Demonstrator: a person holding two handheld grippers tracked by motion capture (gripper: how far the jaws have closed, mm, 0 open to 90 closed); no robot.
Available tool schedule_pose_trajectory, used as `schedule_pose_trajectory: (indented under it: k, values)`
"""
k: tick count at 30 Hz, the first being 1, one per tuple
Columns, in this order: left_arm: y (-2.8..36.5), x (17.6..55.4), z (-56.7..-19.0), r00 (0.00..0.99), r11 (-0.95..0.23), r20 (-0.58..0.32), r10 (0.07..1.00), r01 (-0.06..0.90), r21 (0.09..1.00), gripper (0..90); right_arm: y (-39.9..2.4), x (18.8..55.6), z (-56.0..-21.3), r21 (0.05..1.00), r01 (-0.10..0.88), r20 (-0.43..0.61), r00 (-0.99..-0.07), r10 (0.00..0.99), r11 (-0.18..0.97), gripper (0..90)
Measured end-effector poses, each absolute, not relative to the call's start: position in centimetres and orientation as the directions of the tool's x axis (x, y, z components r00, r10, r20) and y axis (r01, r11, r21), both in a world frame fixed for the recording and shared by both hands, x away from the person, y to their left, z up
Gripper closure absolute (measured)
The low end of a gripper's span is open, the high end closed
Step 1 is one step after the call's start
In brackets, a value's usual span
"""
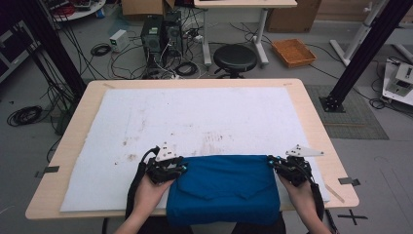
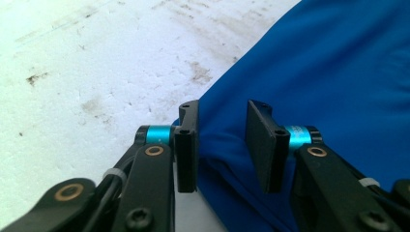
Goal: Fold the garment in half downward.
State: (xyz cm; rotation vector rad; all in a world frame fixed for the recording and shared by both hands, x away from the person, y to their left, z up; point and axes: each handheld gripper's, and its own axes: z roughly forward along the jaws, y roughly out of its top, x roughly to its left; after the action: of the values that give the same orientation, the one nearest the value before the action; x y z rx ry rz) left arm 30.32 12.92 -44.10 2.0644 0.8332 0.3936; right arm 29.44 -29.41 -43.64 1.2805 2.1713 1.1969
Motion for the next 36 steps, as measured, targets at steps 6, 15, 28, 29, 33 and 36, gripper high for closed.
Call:
schedule_pose_trajectory:
  k: [6,15,28,29,33,36]
  values:
    - [13.5,31.5,-43.1,0.694,-0.361,-0.047,0.718,0.430,0.827,56.1,-29.4,30.5,-42.6,0.822,0.543,0.154,-0.502,0.851,0.172,58.6]
    - [13.2,32.2,-44.8,0.673,-0.364,-0.135,0.727,0.545,0.755,57.9,-28.7,33.1,-45.0,0.711,0.681,0.259,-0.487,0.834,0.177,66.5]
    - [13.9,33.9,-43.7,0.705,-0.405,-0.068,0.706,0.481,0.777,83.1,-28.2,34.0,-43.7,0.776,0.594,0.197,-0.549,0.812,0.214,83.7]
    - [14.0,34.4,-43.4,0.705,-0.409,-0.055,0.707,0.471,0.782,83.1,-28.0,34.6,-43.6,0.779,0.587,0.185,-0.551,0.814,0.221,83.7]
    - [14.4,37.1,-42.3,0.692,-0.402,-0.047,0.721,0.472,0.785,83.1,-27.2,37.1,-43.0,0.782,0.581,0.166,-0.544,0.823,0.227,83.7]
    - [14.6,38.9,-41.8,0.683,-0.401,-0.029,0.730,0.462,0.791,83.0,-26.7,39.2,-42.6,0.779,0.580,0.149,-0.541,0.828,0.239,83.7]
